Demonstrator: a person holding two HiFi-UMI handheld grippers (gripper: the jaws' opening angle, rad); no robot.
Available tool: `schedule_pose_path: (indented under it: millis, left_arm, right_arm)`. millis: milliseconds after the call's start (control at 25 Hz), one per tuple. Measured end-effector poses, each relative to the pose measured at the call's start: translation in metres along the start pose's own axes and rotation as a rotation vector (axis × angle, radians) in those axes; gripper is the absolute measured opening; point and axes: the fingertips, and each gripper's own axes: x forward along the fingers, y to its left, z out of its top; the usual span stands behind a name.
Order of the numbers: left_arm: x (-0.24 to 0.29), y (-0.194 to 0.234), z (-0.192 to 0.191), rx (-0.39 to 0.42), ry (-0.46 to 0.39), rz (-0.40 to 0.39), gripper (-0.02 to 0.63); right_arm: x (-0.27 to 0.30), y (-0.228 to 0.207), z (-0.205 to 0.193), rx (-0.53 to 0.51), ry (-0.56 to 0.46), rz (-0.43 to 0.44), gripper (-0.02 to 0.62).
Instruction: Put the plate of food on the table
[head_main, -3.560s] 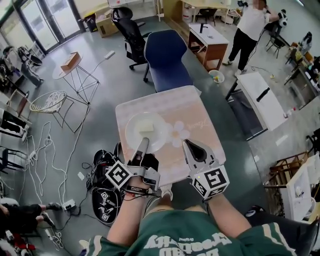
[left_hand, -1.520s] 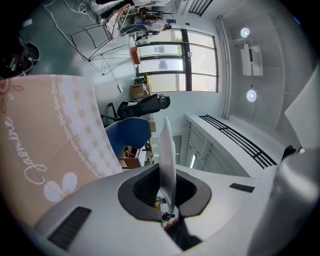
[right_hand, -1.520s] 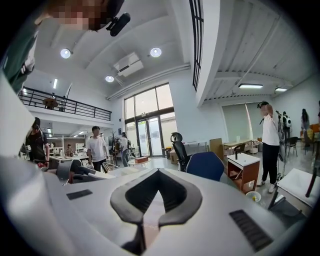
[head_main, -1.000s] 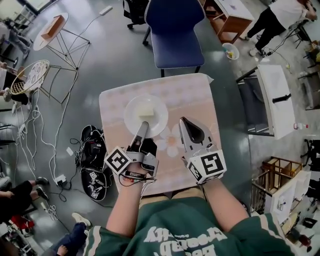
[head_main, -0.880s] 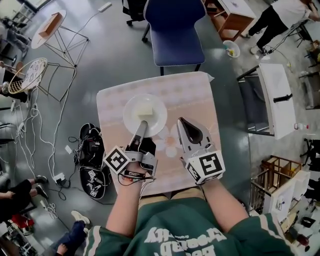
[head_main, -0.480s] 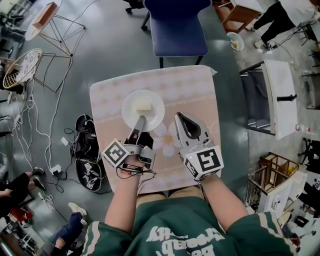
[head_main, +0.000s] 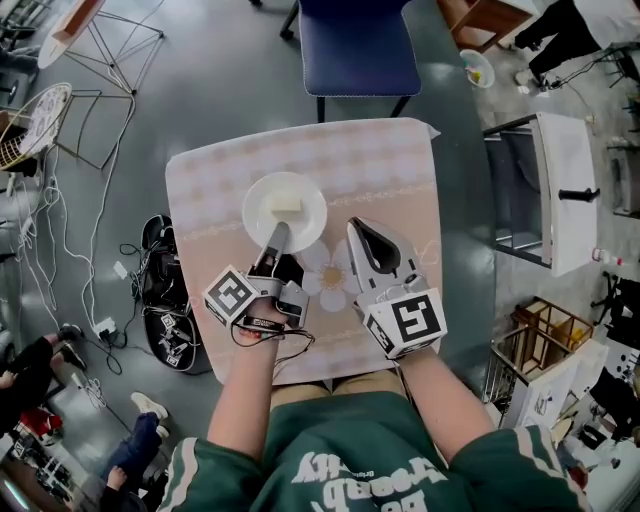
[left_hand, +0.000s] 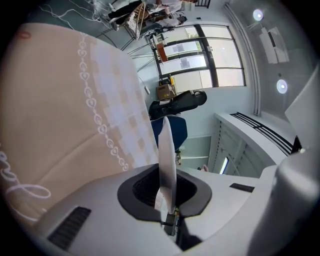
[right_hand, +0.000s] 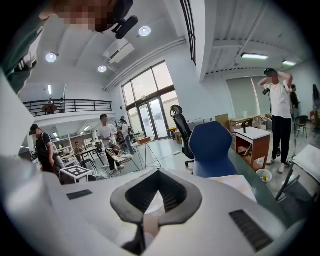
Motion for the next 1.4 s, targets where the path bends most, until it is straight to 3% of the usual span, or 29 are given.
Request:
schedule_pose_path:
  millis: [480,760,1000,1120,1400]
  left_arm:
    - [0.015,0.032,-0.004,-0.003,0.038,0.078,0.021]
    - [0.014,0.054,-0.004,0.022,0.063,0.206,0.021]
    - [0.013,0.061,0.0,0.1,0.069,0.286,0.025]
    - [0.011,0.062,0.006,0.13,0.046,0.312,0.061]
    - [0.002,0.07,0.012,0.218,0.039,0.399,0.218]
  right_arm:
    - [0.011,-0.016,-0.015,-0.005,0.042,-0.015,0.015]
    - [0.017,-0.013,-0.016,-0.002,0.044,-0.007,0.015]
    - [0.018,-0.014,-0.015,0.007,0.045,-0.007,0.014]
    - [0.019,-0.011,-0.013,0.007,0.041,-0.003,0.015]
    - [0.022,-0.004,-0.01,0.009,0.035,0.012,0.015]
